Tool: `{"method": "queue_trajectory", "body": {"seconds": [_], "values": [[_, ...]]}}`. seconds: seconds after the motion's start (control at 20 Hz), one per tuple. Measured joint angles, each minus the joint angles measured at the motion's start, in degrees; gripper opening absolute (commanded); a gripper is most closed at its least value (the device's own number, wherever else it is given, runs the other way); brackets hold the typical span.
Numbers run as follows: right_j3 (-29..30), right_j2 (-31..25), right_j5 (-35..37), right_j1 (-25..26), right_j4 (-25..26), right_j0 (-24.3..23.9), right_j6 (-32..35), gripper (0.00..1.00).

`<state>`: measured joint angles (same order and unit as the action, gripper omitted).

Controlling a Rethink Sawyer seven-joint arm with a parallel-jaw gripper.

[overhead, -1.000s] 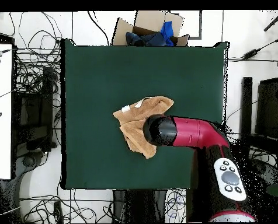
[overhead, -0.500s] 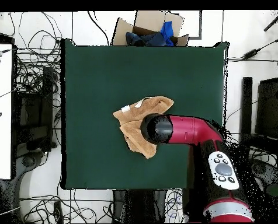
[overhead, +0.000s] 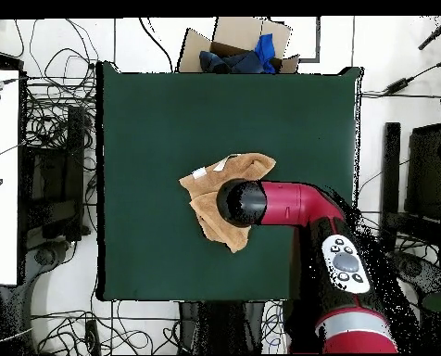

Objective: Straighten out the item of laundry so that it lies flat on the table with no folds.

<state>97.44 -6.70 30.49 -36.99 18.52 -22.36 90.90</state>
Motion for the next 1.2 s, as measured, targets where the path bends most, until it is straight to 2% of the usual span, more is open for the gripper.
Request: {"method": "queue_trajectory", "body": {"seconds": [0.4, 1.2], "values": [[-2.5, 0.0, 0.0, 0.2, 0.0, 0.0, 0.0, 1.00], [-11.5, 0.0, 0.0, 3.8, 0.0, 1.7, 0.0, 1.00]]}}
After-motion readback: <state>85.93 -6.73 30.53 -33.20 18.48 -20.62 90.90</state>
